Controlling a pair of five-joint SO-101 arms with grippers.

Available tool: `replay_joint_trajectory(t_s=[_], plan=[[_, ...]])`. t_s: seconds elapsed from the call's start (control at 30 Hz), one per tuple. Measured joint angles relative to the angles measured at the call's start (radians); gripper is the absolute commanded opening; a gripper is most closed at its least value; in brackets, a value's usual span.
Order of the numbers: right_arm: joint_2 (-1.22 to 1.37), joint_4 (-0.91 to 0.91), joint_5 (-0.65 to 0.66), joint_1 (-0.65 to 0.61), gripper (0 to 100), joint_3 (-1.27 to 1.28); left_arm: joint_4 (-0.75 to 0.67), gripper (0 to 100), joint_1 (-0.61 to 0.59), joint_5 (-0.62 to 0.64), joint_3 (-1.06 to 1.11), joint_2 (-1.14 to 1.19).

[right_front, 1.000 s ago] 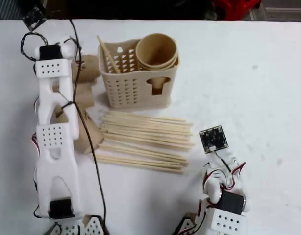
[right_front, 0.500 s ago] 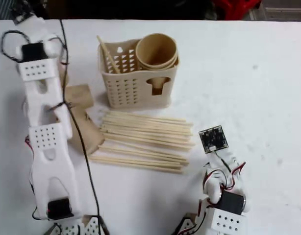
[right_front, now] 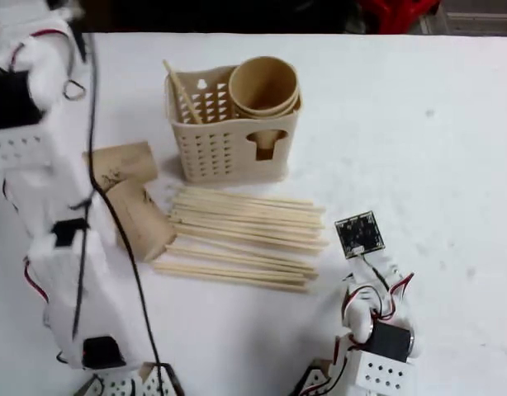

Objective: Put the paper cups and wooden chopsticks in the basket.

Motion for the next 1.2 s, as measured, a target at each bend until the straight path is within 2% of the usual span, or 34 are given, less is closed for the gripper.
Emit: replay_joint_trajectory(t_s=[0.13,0.23,0.4,0.5,0.8,1.03,1.2], plan=[[0.000,0.000,0.000,0.000,6.0,0.000,0.080,2,0.173,-0.129,0.000,-0.155],[0.000,0.000,0.000,0.000,6.0,0.000,0.080,2,0.330,-0.184,-0.002,-0.221],[0.000,0.000,0.000,0.000,6.0,0.000,0.080,2,0.586,-0.279,-0.002,-0.221],[0.000,0.000,0.000,0.000,6.0,0.000,0.061,2,0.675,-0.330,-0.002,-0.163],[0.000,0.000,0.000,0.000,6.0,0.000,0.003,3,0.698,-0.347,-0.002,0.048],[0.000,0.000,0.000,0.000,6.0,0.000,0.003,16,0.701,-0.347,-0.002,0.123],[0.000,0.000,0.000,0.000,6.0,0.000,0.005,17,0.701,-0.347,-0.002,0.146]])
